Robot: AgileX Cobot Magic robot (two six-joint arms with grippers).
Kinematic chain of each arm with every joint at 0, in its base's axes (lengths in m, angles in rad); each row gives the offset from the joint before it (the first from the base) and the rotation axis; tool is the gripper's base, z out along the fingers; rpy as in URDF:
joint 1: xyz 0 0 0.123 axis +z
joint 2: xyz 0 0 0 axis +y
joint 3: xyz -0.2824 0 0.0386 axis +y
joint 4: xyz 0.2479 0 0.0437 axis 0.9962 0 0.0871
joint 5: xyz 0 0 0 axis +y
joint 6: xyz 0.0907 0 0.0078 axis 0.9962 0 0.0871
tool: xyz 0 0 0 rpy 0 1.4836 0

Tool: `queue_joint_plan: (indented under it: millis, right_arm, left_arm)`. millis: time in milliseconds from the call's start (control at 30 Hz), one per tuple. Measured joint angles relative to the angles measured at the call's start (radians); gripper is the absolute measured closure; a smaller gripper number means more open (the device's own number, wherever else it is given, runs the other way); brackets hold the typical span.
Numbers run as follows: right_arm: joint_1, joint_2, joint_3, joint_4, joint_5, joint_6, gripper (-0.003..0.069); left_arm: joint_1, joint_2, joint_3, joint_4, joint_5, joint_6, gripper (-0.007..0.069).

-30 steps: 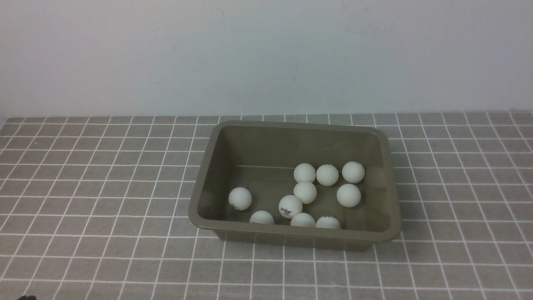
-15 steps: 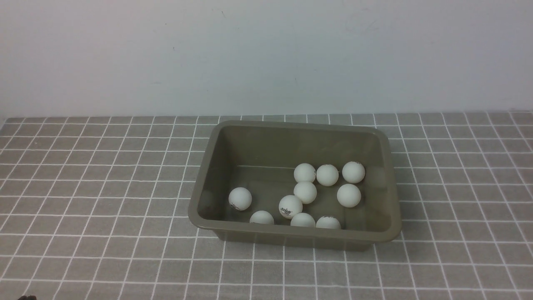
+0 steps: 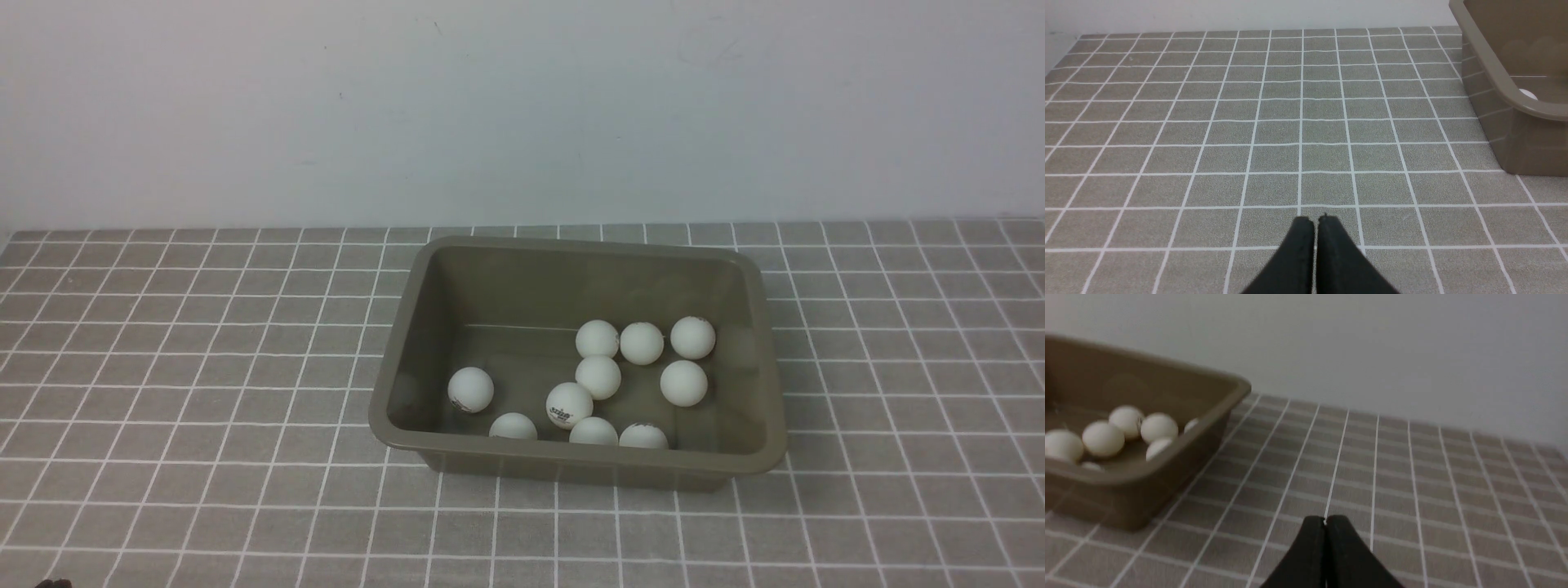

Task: Put the table tennis balls into the box on the grey coffee tablecloth.

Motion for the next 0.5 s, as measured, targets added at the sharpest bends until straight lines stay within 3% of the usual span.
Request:
queue_joint_plan:
  millis: [500]
  right_arm:
    - [0.000, 0.001, 0.027, 0.000, -0.024, 0.040, 0.0669]
  left_arm:
    - [0.000, 0.000, 0.000, 0.000, 0.003, 0.000, 0.0629]
